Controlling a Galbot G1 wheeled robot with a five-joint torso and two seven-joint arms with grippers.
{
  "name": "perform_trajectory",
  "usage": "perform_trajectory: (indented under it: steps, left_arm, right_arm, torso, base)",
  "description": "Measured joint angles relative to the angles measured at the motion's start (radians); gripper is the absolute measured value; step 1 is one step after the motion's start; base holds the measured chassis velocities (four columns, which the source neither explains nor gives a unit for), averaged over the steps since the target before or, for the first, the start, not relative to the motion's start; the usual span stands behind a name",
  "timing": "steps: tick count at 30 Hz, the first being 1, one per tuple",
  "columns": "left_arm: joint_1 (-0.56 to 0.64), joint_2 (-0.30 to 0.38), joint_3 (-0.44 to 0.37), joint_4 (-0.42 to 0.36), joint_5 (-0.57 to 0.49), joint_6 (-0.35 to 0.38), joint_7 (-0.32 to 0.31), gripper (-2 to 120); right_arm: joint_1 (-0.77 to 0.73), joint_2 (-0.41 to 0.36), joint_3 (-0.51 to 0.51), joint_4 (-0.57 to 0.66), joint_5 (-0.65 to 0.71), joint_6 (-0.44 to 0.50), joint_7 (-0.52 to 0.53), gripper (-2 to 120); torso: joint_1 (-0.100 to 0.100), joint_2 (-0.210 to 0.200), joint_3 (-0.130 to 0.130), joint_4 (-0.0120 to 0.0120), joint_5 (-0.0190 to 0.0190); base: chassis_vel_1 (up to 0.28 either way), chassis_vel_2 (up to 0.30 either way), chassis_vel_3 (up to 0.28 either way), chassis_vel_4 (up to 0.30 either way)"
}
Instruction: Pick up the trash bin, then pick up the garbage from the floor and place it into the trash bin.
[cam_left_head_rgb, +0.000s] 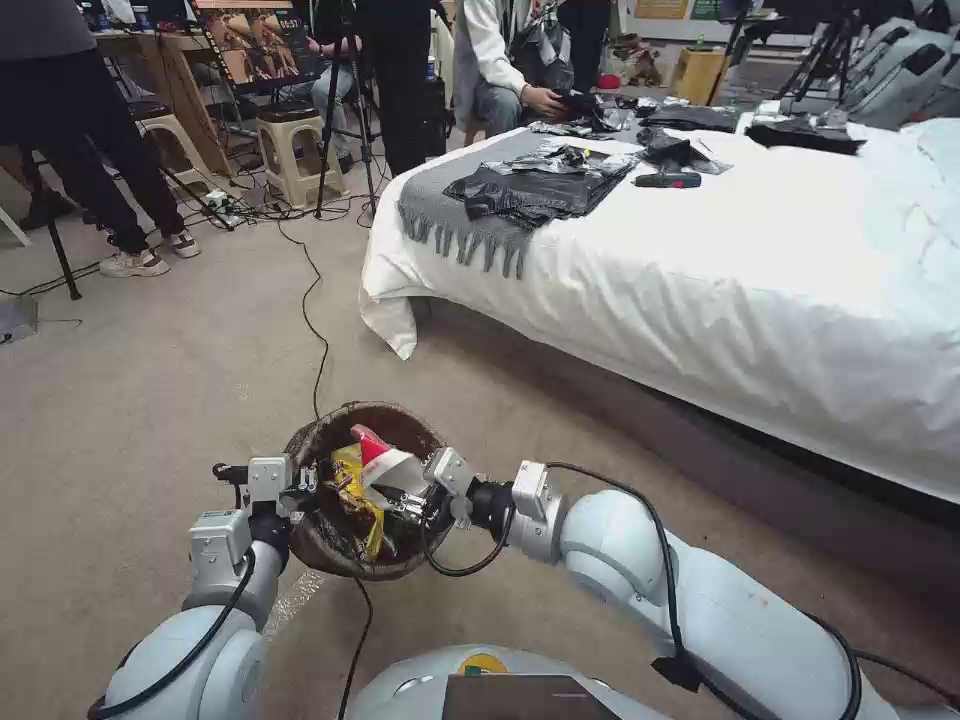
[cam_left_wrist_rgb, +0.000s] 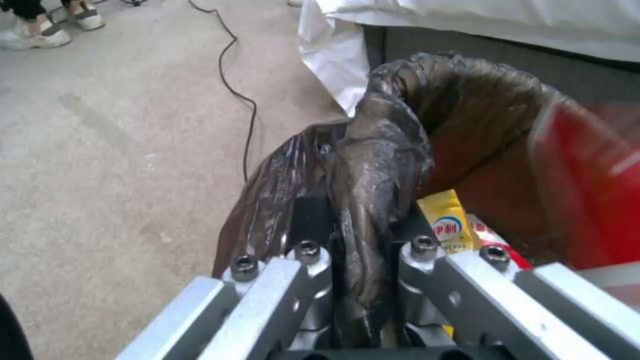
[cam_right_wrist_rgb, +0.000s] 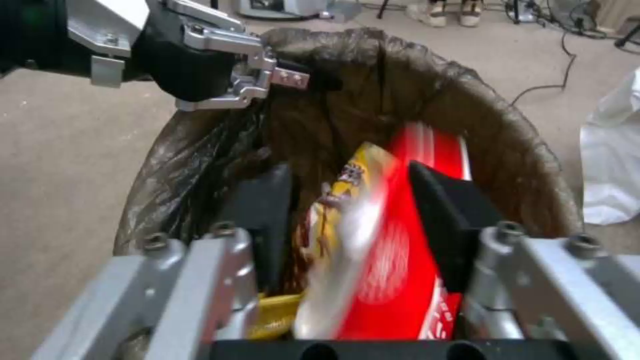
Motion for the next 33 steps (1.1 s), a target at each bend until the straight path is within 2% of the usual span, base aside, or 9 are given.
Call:
perform_trajectory:
  steps: [1, 2, 5, 7, 8, 11, 14, 23, 33]
  left_arm:
    - [0.000, 0.000, 0.000, 0.000, 0.000, 0.000, 0.000, 7]
    - [-0.001, -0.001, 0.001, 0.000, -0.003, 0.001, 0.000, 7]
    - [-0.002, -0.002, 0.000, 0.000, -0.005, 0.001, 0.000, 7]
    - [-0.002, -0.005, -0.001, 0.000, -0.008, 0.002, 0.000, 7]
    - [-0.002, -0.005, -0.001, 0.000, -0.008, 0.002, 0.000, 7]
    - [-0.003, -0.006, -0.001, 0.000, -0.010, 0.004, 0.000, 7]
    - [-0.006, -0.005, 0.000, 0.000, -0.011, 0.005, 0.000, 7]
    - [-0.006, -0.005, 0.003, 0.000, -0.011, 0.006, 0.001, 7]
    - [-0.008, -0.007, -0.007, 0.000, -0.018, 0.006, 0.001, 7]
  right_arm:
    - [0.000, 0.001, -0.001, 0.000, 0.000, -0.002, 0.001, 44]
    - [0.001, 0.006, -0.003, -0.001, -0.001, -0.010, 0.005, 56]
    - [0.002, 0.010, -0.004, -0.001, -0.001, -0.014, 0.006, 61]
    - [0.003, 0.014, -0.006, -0.001, -0.003, -0.016, 0.006, 72]
    - [0.003, 0.014, -0.006, -0.001, -0.003, -0.016, 0.006, 72]
    - [0.003, 0.018, -0.006, -0.003, -0.006, -0.016, 0.009, 89]
    - [0.007, 0.019, -0.004, -0.002, -0.006, -0.015, 0.014, 98]
    - [0.007, 0.019, 0.048, 0.016, 0.008, -0.006, 0.027, 100]
    - [-0.037, 0.016, 0.222, 0.082, 0.106, 0.000, 0.158, 100]
  torso:
    - [0.000, 0.000, 0.000, 0.0000, 0.0000]
    - [0.000, 0.000, 0.000, 0.0000, 0.0000]
    - [0.000, 0.000, 0.000, 0.0000, 0.0000]
    - [0.000, 0.000, 0.000, 0.0001, 0.0000]
    - [0.000, 0.000, 0.000, 0.0001, 0.0000]
    - [0.000, 0.000, 0.000, 0.0000, 0.0000]
    - [0.000, 0.000, 0.000, 0.0000, 0.0000]
    - [0.000, 0.000, 0.000, 0.0001, 0.0000]
    - [0.000, 0.000, 0.000, 0.0000, 0.0001]
  base:
    - [0.000, 0.000, 0.000, 0.000]
    - [0.000, 0.000, 0.000, 0.000]
    - [0.000, 0.000, 0.000, 0.000]
    - [0.000, 0.000, 0.000, 0.000]
    - [0.000, 0.000, 0.000, 0.000]
    - [0.000, 0.000, 0.000, 0.000]
    - [0.000, 0.000, 0.000, 0.000]
    - [0.000, 0.000, 0.000, 0.000]
    - [0.000, 0.000, 0.000, 0.000]
